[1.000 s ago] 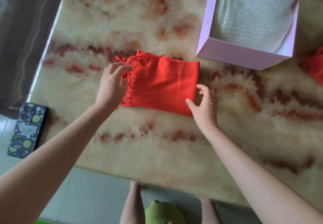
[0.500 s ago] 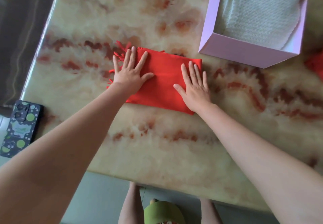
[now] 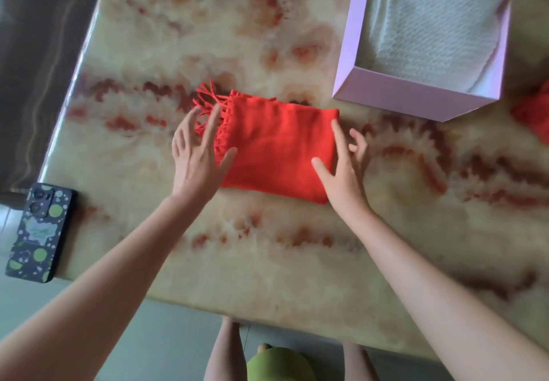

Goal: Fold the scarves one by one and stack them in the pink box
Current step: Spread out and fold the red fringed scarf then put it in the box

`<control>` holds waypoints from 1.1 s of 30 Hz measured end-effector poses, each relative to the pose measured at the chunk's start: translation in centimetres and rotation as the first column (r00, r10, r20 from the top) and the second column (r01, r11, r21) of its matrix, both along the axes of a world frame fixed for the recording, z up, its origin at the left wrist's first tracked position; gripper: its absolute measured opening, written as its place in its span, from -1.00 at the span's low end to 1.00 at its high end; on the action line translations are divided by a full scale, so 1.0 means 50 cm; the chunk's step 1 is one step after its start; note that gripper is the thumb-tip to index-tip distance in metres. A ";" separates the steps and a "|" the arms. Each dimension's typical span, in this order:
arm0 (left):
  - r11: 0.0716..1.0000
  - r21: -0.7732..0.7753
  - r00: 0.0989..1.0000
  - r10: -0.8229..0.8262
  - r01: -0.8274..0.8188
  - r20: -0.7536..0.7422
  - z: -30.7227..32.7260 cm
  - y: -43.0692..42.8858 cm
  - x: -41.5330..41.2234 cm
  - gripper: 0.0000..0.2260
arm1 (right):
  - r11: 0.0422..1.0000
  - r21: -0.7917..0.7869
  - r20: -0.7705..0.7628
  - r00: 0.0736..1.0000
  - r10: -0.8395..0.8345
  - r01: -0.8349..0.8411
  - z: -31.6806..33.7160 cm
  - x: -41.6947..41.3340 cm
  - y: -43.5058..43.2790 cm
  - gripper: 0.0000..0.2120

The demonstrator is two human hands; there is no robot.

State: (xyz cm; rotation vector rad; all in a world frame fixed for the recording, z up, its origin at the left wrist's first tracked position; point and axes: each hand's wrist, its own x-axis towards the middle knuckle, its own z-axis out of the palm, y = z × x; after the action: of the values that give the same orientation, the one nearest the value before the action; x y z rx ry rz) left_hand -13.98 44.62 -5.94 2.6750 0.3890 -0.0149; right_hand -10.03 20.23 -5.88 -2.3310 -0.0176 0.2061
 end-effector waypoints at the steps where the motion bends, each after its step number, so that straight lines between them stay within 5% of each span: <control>1: 0.989 0.030 0.989 -0.147 0.146 0.022 -0.002 0.000 -0.017 -0.40 | 0.987 -0.092 0.006 0.991 0.135 -0.133 -0.002 -0.015 -0.009 -0.37; 3: 0.925 0.003 0.921 -0.379 0.381 -0.088 -0.014 -0.005 -0.042 -0.44 | 0.891 -0.209 -0.128 0.914 0.385 -0.404 -0.019 -0.041 -0.023 -0.38; 5: 0.899 -0.002 0.880 -0.429 0.438 -0.202 -0.028 -0.008 -0.053 -0.44 | 0.851 -0.203 -0.223 0.869 0.442 -0.485 -0.035 -0.054 -0.034 -0.37; 10: 0.974 -0.206 0.990 0.073 -0.097 -0.120 -0.010 -0.014 -0.019 -0.61 | 0.994 0.093 -0.252 0.967 -0.028 0.053 -0.004 -0.024 -0.018 -0.48; 13: 0.936 -0.270 0.958 0.161 -0.224 -0.237 0.011 -0.017 0.007 -0.54 | 0.936 0.186 -0.432 0.881 -0.195 0.298 0.004 0.003 0.003 -0.42; 16: 0.898 -0.328 0.935 0.197 -0.292 -0.293 0.023 -0.005 0.037 -0.55 | 0.908 0.213 -0.428 0.870 -0.246 0.361 0.016 0.021 0.027 -0.46; 24: 0.912 -0.372 0.965 0.079 -0.171 -0.250 0.040 0.002 0.060 -0.39 | 0.959 0.171 -0.366 0.918 -0.151 0.225 0.021 0.040 0.030 -0.53; 28: 0.901 -0.421 0.977 0.015 -0.107 -0.215 0.039 0.007 0.046 -0.24 | 0.967 0.211 -0.388 0.920 -0.051 0.142 0.024 0.042 0.010 -0.40; 33: 0.875 -0.484 0.953 -0.125 -0.026 -0.277 0.040 0.012 0.042 -0.49 | 0.955 0.277 -0.388 0.922 0.010 0.106 0.041 0.046 0.002 -0.35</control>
State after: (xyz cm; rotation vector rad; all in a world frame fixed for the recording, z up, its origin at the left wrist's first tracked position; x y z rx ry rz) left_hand -11.87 45.22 -3.92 2.1793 0.3523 -0.4793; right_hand -7.71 20.33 -3.81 -1.9578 0.1931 0.5952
